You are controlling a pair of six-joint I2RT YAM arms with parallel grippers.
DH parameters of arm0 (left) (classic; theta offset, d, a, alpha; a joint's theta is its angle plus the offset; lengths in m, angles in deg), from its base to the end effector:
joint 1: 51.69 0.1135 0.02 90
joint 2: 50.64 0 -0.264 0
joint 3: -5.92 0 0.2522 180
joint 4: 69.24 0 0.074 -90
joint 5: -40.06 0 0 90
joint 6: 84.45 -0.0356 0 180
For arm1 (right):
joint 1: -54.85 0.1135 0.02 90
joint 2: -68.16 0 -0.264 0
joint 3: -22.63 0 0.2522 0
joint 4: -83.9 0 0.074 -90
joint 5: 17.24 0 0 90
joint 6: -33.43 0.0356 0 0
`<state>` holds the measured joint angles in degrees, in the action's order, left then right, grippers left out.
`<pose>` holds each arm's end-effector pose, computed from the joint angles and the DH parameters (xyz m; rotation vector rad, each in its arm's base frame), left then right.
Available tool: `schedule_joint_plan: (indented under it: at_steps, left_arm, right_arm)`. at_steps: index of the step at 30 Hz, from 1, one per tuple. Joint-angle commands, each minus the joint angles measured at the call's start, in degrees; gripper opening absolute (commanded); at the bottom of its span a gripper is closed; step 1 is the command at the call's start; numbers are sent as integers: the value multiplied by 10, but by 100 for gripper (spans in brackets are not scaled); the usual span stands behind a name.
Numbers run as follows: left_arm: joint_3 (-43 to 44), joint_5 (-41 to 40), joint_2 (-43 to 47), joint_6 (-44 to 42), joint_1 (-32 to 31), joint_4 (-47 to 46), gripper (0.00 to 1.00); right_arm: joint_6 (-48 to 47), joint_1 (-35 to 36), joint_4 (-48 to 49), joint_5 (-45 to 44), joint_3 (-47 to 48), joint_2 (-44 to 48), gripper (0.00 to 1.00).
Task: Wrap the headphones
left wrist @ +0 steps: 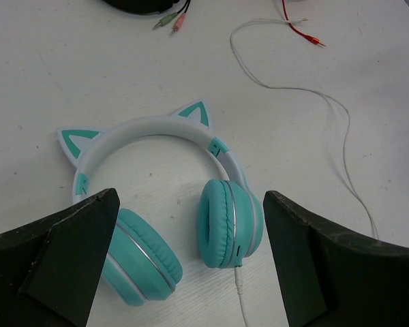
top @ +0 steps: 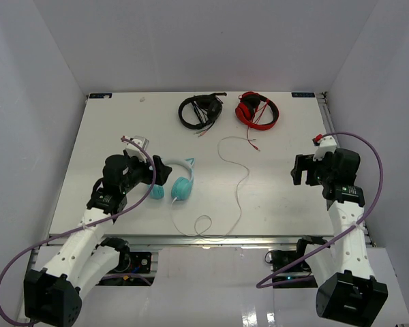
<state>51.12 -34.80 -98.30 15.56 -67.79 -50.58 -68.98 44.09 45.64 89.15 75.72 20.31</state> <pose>0.1850 -0.0631 0.2588 0.2823 1.9465 -0.5570 0.1833 -0.0246 0.2733 -0.1958 2.1126 0.0679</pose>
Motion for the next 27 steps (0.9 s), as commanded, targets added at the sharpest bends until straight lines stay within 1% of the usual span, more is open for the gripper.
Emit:
schedule_joint_plan:
  at_steps: [1,4,5,7,10,12,14,16,17,18,19,20,21,22,26,27]
  left_arm:
    - [2,32,-9,-11,-2,-17,98]
    - [-1,36,-19,-18,-2,-21,98]
    - [-2,35,-21,-20,-2,-22,98]
    - [-5,32,-26,-28,-2,-22,98]
    - [5,36,-47,-77,-2,0,98]
    - [41,37,-78,-130,-2,34,98]
    - [102,41,-143,-204,-2,74,95]
    - [166,23,-216,-270,-2,133,95]
    - [193,18,-251,-302,-2,164,94]
    - [214,20,-275,-327,-2,191,94]
    - [243,21,-306,-365,-2,199,94]
    - [257,24,-320,-382,-2,205,92]
    - [270,25,-332,-398,-2,204,91]
    - [292,30,-355,-445,-2,204,89]
    - [335,69,-401,-530,-1,225,85]
    - [345,96,-422,-578,-1,248,83]
  right_arm:
    - [-91,-1,36,208,21,18,90]
    - [-201,3,14,355,-1,17,90]
    - [-226,7,10,385,-5,11,90]
    - [-264,19,-10,409,-13,-11,90]
    - [-298,22,-12,468,-41,-49,90]
    - [-324,22,-7,486,-60,-62,90]
    - [-371,22,-33,509,-64,-71,94]
    - [-473,22,-98,539,-53,-77,98]
    - [-514,22,-115,550,-54,-78,97]
    - [-543,23,-126,554,-56,-77,93]
    - [-564,23,-150,557,-57,-75,92]
    - [-587,24,-162,558,-58,-72,91]
    - [-604,25,-166,556,-60,-71,89]
    - [-610,25,-165,553,-61,-69,89]
    - [-626,28,-168,552,-60,-67,86]
    - [-635,27,-176,552,-58,-69,85]
